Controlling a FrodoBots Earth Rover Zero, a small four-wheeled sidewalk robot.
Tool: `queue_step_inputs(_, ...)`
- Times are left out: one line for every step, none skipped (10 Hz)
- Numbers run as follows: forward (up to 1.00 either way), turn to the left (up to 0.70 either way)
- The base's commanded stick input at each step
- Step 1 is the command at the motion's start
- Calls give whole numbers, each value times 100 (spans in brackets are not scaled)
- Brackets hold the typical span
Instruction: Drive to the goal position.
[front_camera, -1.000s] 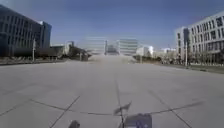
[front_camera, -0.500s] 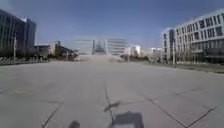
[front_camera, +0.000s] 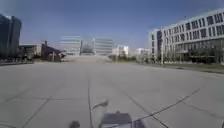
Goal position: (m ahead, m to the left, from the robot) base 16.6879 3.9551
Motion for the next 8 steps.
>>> queue_step_inputs(100,5)
queue_step_inputs(100,2)
queue_step_inputs(100,13)
queue_step_inputs(100,12)
queue_step_inputs(100,9)
queue_step_inputs(100,11)
queue_step_inputs(100,5)
queue_step_inputs(100,23)
